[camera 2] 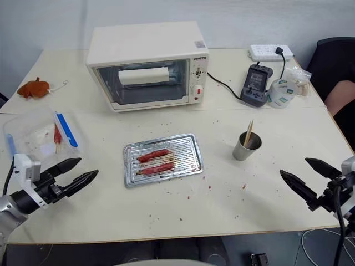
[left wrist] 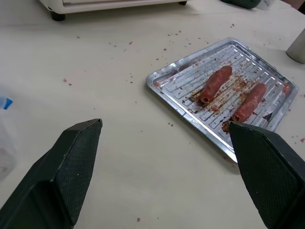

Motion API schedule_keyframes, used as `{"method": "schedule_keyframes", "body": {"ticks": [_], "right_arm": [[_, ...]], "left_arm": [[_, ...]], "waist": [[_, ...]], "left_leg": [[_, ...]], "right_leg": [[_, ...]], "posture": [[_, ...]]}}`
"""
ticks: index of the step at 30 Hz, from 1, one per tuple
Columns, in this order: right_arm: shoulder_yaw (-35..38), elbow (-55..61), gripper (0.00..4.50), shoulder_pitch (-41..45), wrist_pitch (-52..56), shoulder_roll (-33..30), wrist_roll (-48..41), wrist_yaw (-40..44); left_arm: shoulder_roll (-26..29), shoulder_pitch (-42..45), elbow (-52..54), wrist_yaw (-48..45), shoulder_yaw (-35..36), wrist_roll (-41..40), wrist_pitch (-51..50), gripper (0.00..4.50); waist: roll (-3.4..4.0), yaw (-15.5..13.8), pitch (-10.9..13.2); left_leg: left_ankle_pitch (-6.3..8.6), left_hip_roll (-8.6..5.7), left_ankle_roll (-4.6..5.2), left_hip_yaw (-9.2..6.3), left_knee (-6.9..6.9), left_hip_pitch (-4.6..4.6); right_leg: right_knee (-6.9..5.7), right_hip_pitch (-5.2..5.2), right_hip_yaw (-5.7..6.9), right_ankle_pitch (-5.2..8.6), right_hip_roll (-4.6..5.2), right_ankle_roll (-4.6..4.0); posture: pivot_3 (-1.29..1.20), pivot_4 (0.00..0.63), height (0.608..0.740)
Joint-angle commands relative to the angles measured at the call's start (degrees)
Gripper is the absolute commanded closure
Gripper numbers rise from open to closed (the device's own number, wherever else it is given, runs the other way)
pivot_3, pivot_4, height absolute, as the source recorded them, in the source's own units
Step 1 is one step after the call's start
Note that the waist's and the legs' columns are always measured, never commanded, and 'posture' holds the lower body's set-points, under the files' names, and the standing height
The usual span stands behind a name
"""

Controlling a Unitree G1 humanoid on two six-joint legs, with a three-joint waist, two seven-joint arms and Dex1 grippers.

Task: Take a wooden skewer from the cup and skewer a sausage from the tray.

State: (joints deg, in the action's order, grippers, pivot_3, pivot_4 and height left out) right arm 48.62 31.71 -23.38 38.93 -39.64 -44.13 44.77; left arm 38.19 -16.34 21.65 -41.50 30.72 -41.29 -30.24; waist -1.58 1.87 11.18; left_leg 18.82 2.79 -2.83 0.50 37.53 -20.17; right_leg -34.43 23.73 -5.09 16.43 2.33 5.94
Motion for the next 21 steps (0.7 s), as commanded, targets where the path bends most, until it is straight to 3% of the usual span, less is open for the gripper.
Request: {"method": "schedule_keyframes", "body": {"ticks": [1, 9, 17, 21], "right_arm": [[0.8, 1.3, 0.00, 1.0, 0.9, -0.8, -1.6, -2.8], [2.1, 3.7, 0.00, 3.9, 1.9, -0.8, -3.3, -9.2], [-1.5, 8.0, 0.00, 16.3, 8.0, 1.5, -12.7, -30.2], [-4.6, 7.7, 0.91, 18.4, 9.4, 1.5, -14.2, -34.7]], "left_arm": [[0.3, 1.8, -0.1, -0.8, -0.5, -0.5, 0.1, 0.04], [2.1, 8.8, -0.3, -1.1, -2.5, -2.9, -3.2, 0.04], [6.3, 31.7, 0.2, -8.3, -14.9, -10.9, -12.4, 0.04], [3.2, 41.1, -2.8, -9.5, -20.4, -11.6, -13.9, 0.00]], "waist": [[0.00, 0.0, 0.0], [-0.01, 0.0, 0.0], [-0.01, -0.1, 0.0], [-0.01, -0.1, 0.0]], "left_leg": [[0.00, 0.00, 0.00, 0.00, 0.01, 0.01], [-0.01, 0.00, 0.01, 0.03, 0.11, 0.02], [0.02, -0.02, 0.07, -0.07, 0.40, -0.03], [0.12, -0.06, 0.18, -0.04, 0.40, -0.10]], "right_leg": [[0.00, 0.00, 0.00, -0.01, 0.00, 0.01], [0.00, 0.00, -0.05, -0.04, -0.01, 0.07], [-0.10, 0.07, -0.12, -0.23, -0.07, 0.28], [-0.13, 0.13, -0.16, -0.41, -0.07, 0.65]], "posture": [[0.00, 0.150, 0.740], [0.00, 0.150, 0.740], [0.00, 0.150, 0.740], [0.00, 0.150, 0.740]]}}
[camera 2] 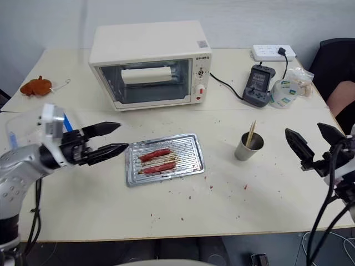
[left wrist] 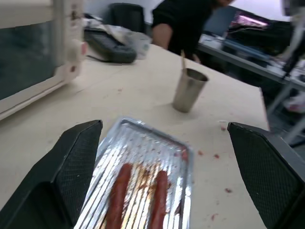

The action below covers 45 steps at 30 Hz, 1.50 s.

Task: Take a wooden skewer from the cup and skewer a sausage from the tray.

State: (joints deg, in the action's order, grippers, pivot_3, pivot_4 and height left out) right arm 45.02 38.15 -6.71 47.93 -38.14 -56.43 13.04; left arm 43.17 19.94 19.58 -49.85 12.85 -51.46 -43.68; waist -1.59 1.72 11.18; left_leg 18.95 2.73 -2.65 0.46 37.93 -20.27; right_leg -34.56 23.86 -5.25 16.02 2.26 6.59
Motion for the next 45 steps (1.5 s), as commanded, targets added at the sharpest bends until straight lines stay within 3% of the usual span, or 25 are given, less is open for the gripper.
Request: {"method": "schedule_keyframes", "body": {"ticks": [1, 3, 10, 16, 27, 35, 45], "right_arm": [[-2.2, 0.9, 1.21, 2.4, 0.6, 0.2, -2.1, -3.8], [-4.5, 0.3, 1.86, 3.5, 0.8, 0.3, -1.7, -5.1], [-15.1, -5.6, 1.86, 9.2, -0.9, 0.3, 5.0, -5.4], [-20.6, -10.0, 1.86, 13.5, -1.9, -0.2, 10.5, -3.7], [-23.2, -12.3, 1.86, 16.4, -2.2, 0.9, 14.6, -0.9], [-19.8, -10.2, 1.86, 16.7, -0.7, 0.3, 12.7, -0.1], [-21.3, -8.2, 1.86, 16.8, 0.3, 0.6, 12.4, 0.5]], "left_arm": [[-3.0, 6.9, -1.9, -1.5, -4.1, -0.7, -0.1, 0.00], [-4.9, 9.8, -3.8, -2.5, -6.8, 1.4, 0.9, 0.00], [-12.4, 16.9, -7.4, -4.2, -14.3, 5.5, 3.0, 0.00], [-15.3, 18.4, -8.4, -4.6, -15.7, 7.4, 4.2, 0.00], [-15.6, 17.8, -7.2, -4.3, -15.1, 7.7, 4.0, 0.00], [-15.7, 17.7, -7.3, -3.9, -14.6, 8.1, 4.5, 0.00], [-16.9, 18.5, -8.3, -4.1, -14.8, 9.4, 5.5, 0.00]], "waist": [[0.00, 0.0, 0.0], [0.00, 0.1, 0.0], [0.01, 0.1, 0.0], [0.02, 0.0, 0.0], [0.02, 0.0, 0.0], [0.02, -0.1, 0.0], [0.02, 0.0, 0.0]], "left_leg": [[0.00, -0.01, 0.00, 0.01, 0.00, -0.05], [0.01, -0.03, 0.02, 0.03, 0.01, -0.07], [0.01, -0.03, 0.06, 0.05, 0.01, -0.06], [0.01, -0.03, 0.07, 0.07, 0.01, -0.08], [-0.01, -0.03, 0.08, 0.12, 0.06, -0.40], [-0.02, -0.03, 0.09, 0.12, 0.11, -0.40], [-0.02, -0.03, 0.09, 0.12, 0.12, -0.39]], "right_leg": [[0.01, 0.06, 0.00, -0.21, 0.00, 0.39], [0.06, 0.08, -0.02, -0.31, -0.01, 0.56], [0.05, 0.14, -0.17, -0.31, -0.10, 0.58], [0.02, 0.21, -0.24, -0.31, -0.14, 0.58], [-0.27, 0.71, -0.39, -0.36, -0.19, 0.67], [-0.32, 0.71, -0.41, -0.36, -0.21, 0.68], [-0.33, 0.70, -0.43, -0.36, -0.22, 0.68]], "posture": [[0.00, 0.150, 0.740], [0.00, 0.150, 0.740], [0.00, 0.150, 0.740], [0.00, 0.150, 0.740], [0.00, 0.150, 0.740], [0.00, 0.150, 0.740], [0.00, 0.150, 0.740]]}}
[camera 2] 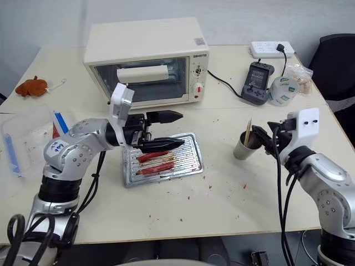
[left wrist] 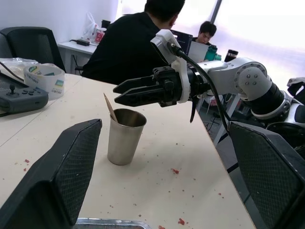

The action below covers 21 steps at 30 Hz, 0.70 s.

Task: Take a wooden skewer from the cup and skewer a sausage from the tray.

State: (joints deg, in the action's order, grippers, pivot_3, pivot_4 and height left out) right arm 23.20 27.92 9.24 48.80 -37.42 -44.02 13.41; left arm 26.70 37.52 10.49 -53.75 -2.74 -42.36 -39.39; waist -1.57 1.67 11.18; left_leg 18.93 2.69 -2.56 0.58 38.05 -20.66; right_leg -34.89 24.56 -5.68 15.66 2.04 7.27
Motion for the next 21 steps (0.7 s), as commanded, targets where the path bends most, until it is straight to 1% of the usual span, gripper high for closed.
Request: {"method": "schedule_keyframes", "body": {"ticks": [1, 14, 21], "right_arm": [[0.0, 1.6, 1.86, 1.0, -0.8, -0.2, 0.6, 0.3], [-2.7, -2.5, 1.86, 3.2, -2.8, 0.6, 3.9, 2.1], [-2.1, -3.4, 1.86, 3.0, -3.1, 0.7, 5.0, 3.4]], "left_arm": [[-0.5, 1.0, 0.6, -0.2, 0.7, 0.3, 1.2, 0.00], [-0.3, 1.6, 0.6, -0.4, 1.0, 0.6, 1.5, 0.00], [-0.5, 1.6, 0.8, -0.4, 1.1, 0.7, 1.5, 0.00]], "waist": [[0.00, 0.0, 0.0], [0.00, 0.0, 0.0], [0.00, 0.0, 0.0]], "left_leg": [[0.00, 0.00, 0.00, 0.00, 0.00, 0.00], [0.00, 0.00, 0.00, 0.01, 0.00, 0.00], [0.00, 0.00, 0.00, 0.00, 0.00, 0.00]], "right_leg": [[-0.01, 0.00, 0.00, 0.00, 0.00, 0.00], [-0.01, 0.01, -0.02, 0.00, -0.02, 0.00], [-0.02, 0.01, -0.02, 0.00, -0.02, 0.00]], "posture": [[0.00, 0.150, 0.740], [0.00, 0.150, 0.740], [0.00, 0.150, 0.740]]}}
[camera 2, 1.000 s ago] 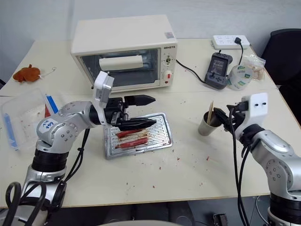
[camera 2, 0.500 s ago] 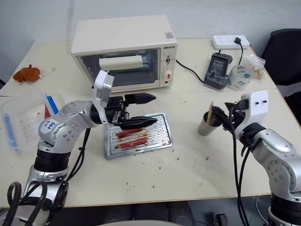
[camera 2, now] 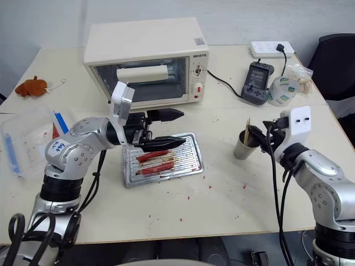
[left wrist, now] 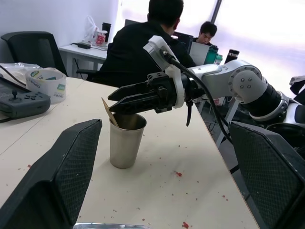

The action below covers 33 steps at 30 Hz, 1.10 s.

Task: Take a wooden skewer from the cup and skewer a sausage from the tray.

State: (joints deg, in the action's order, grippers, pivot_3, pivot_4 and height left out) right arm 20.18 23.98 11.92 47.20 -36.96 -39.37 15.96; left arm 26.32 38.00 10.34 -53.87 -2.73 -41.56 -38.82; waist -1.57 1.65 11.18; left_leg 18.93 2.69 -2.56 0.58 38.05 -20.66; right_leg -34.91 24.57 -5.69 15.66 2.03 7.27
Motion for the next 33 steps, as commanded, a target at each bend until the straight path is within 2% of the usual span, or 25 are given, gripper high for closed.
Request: {"method": "schedule_keyframes", "body": {"ticks": [1, 17, 27, 30, 33], "right_arm": [[0.9, 0.5, 1.86, 0.2, -1.5, 0.2, 0.5, 1.0], [2.9, 0.4, 1.86, -0.5, -1.8, 0.3, 1.2, 1.5], [0.6, 1.1, 1.86, 0.1, -2.0, 1.5, 1.9, 1.6], [0.6, 0.8, 2.38, 1.1, -2.1, 1.8, 1.8, 1.7], [0.6, 0.7, 3.33, 1.7, -1.6, 1.7, 2.0, 1.9]], "left_arm": [[-0.1, 1.1, 1.0, -0.2, 1.0, 0.0, 1.0, 0.00], [-0.6, 1.7, 0.7, -1.0, 0.4, 1.1, 1.8, 0.00], [-0.9, 2.2, 0.1, -1.5, 0.3, 1.8, 2.0, 0.00], [-1.0, 2.4, 0.0, -1.5, 0.3, 1.9, 2.1, 0.00], [-1.1, 2.4, -0.2, -1.4, 0.4, 2.0, 2.3, 0.00]], "waist": [[0.00, 0.0, 0.0], [0.00, 0.0, 0.0], [0.00, 0.0, 0.0], [0.00, 0.0, 0.0], [0.00, 0.0, 0.0]], "left_leg": [[0.00, 0.00, 0.00, 0.00, 0.00, 0.00], [0.00, 0.00, 0.00, 0.00, 0.00, 0.01], [0.00, 0.00, 0.00, 0.00, 0.00, 0.01], [0.00, 0.00, 0.00, 0.00, 0.00, 0.01], [0.00, 0.00, 0.00, 0.00, 0.00, 0.01]], "right_leg": [[0.00, 0.00, 0.00, 0.00, 0.00, 0.00], [-0.02, 0.00, 0.00, 0.00, 0.00, 0.00], [-0.03, 0.00, 0.00, 0.00, -0.01, 0.00], [-0.03, 0.00, 0.00, 0.00, -0.01, 0.00], [-0.03, 0.00, 0.00, 0.00, -0.01, 0.00]], "posture": [[0.00, 0.150, 0.740], [0.00, 0.150, 0.740], [0.00, 0.150, 0.740], [0.00, 0.150, 0.740], [0.00, 0.150, 0.740]]}}
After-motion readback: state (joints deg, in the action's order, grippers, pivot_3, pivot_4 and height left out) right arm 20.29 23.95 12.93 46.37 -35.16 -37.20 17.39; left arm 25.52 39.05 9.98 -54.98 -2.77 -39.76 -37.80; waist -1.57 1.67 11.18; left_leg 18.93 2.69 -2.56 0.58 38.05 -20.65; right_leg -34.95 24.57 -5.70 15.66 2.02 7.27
